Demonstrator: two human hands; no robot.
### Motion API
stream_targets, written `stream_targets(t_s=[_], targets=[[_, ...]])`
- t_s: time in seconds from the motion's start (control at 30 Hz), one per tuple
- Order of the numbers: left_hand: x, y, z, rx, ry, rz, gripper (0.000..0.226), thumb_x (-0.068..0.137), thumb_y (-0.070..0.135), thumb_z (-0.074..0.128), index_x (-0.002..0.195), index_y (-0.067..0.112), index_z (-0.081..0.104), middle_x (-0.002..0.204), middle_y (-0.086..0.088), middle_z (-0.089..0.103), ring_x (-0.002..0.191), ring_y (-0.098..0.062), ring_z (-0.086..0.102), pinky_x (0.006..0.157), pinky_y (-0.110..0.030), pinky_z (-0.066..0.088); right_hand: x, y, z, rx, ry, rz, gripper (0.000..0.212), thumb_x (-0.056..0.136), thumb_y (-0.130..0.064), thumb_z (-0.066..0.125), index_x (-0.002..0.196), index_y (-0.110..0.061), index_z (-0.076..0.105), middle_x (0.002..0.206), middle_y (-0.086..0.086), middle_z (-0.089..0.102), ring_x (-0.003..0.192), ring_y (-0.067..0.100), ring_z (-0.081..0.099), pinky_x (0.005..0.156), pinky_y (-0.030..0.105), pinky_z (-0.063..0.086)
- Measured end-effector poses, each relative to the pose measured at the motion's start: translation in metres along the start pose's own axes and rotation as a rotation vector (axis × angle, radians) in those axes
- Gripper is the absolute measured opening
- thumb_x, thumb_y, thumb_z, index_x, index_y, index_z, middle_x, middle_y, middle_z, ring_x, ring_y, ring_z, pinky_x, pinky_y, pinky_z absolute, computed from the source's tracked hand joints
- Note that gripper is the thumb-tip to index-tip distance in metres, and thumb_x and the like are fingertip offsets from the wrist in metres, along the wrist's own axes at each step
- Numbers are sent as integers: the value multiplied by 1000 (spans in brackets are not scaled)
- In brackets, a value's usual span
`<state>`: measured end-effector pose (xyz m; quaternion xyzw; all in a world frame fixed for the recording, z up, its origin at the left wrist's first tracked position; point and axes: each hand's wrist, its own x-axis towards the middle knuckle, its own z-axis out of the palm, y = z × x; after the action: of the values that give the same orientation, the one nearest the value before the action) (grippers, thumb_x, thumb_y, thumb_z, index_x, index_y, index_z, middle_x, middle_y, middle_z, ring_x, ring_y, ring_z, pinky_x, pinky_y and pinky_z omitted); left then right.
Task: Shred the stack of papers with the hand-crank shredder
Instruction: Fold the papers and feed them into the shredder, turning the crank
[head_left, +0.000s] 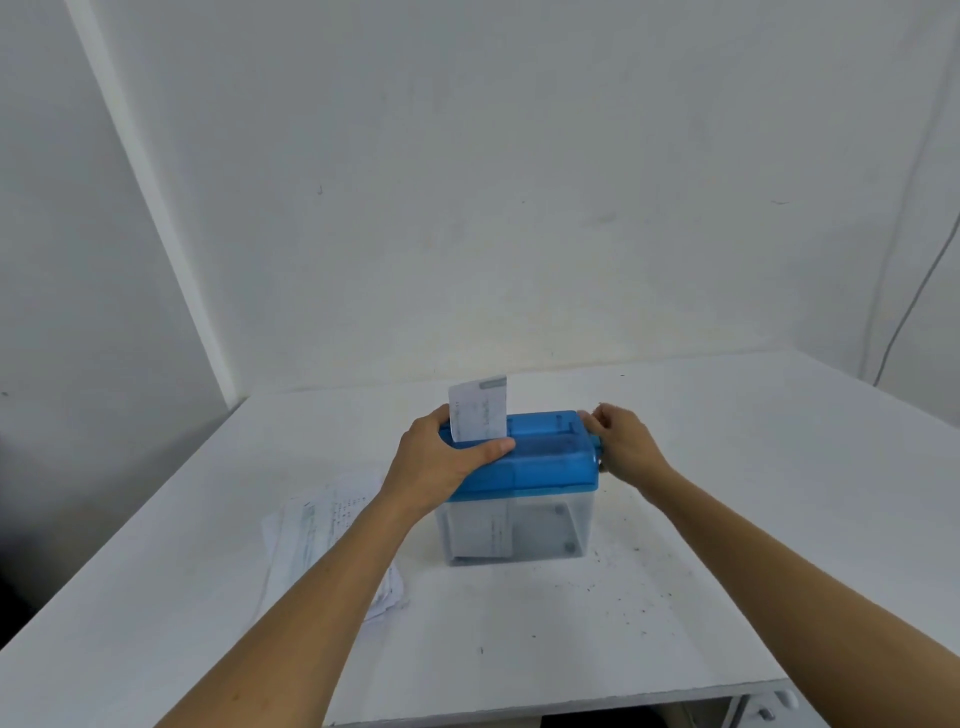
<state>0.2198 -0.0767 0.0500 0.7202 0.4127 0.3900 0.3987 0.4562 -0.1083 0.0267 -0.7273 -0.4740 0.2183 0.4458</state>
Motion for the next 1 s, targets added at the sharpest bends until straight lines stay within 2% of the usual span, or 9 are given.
stream_targets(t_s=[0.1,0.17,0.3,0.43,0.57,0.6,0.73,0.83,1.0], targets=[[1,-3,0,21,12,-2,75,69,55,81,133,30,51,129,12,55,115,-12,49,76,-12,48,-12,18,3,-106,-86,61,24,103,-13,41,93,-2,59,84,12,66,64,16,59,56,26,50],[2,-4,0,34,20,0,80,71,55,81,139,27,49,139,7,54,121,-16,50,86,-19,50,-24,26,2,-126,-134,67,28,104,-15,40,95,-1,63,78,10,65,61,15,58,54,23,47],[1,-4,1,51,31,-13,81,72,55,81,141,27,48,142,3,53,127,-21,49,96,-32,52,-49,30,-7,-166,-237,37,39,106,-23,35,80,-7,60,65,5,63,54,13,55,57,24,47],[1,-4,0,53,26,-10,80,69,58,81,138,28,51,139,4,56,123,-18,51,88,-24,52,-68,19,-28,-184,-355,-83,42,105,-20,31,76,-6,58,63,6,66,57,17,58,59,28,46],[1,-3,-1,46,14,4,68,71,56,82,129,31,55,130,8,58,115,-12,52,77,-13,46,-79,-3,-59,-182,-496,-165,56,83,-55,36,77,-7,63,70,7,71,64,16,62,64,30,46],[2,-3,-1,45,11,3,64,71,56,82,124,33,55,126,10,59,113,-11,53,76,-13,46,-79,-8,-67,-184,-539,-175,56,82,-57,40,78,-7,65,73,6,72,66,14,63,66,31,47],[3,-2,-3,51,-3,3,54,70,55,83,113,35,57,107,21,57,99,-1,54,72,-13,46,-66,-28,-93,-351,-656,-261,32,97,-41,60,85,-13,70,75,-2,72,71,8,67,74,26,54],[4,-2,-4,67,-13,12,54,66,58,83,110,36,58,106,20,58,98,1,54,73,-16,47,-48,-45,-104,-333,-609,-276,34,98,-40,54,91,-12,74,80,0,74,75,10,68,80,29,56],[4,-3,-4,68,-14,25,55,60,63,80,105,37,59,108,16,60,100,-2,55,77,-19,50,-20,-53,-93,-206,-356,-291,33,103,-38,47,96,-12,67,87,2,73,78,18,68,73,32,54]])
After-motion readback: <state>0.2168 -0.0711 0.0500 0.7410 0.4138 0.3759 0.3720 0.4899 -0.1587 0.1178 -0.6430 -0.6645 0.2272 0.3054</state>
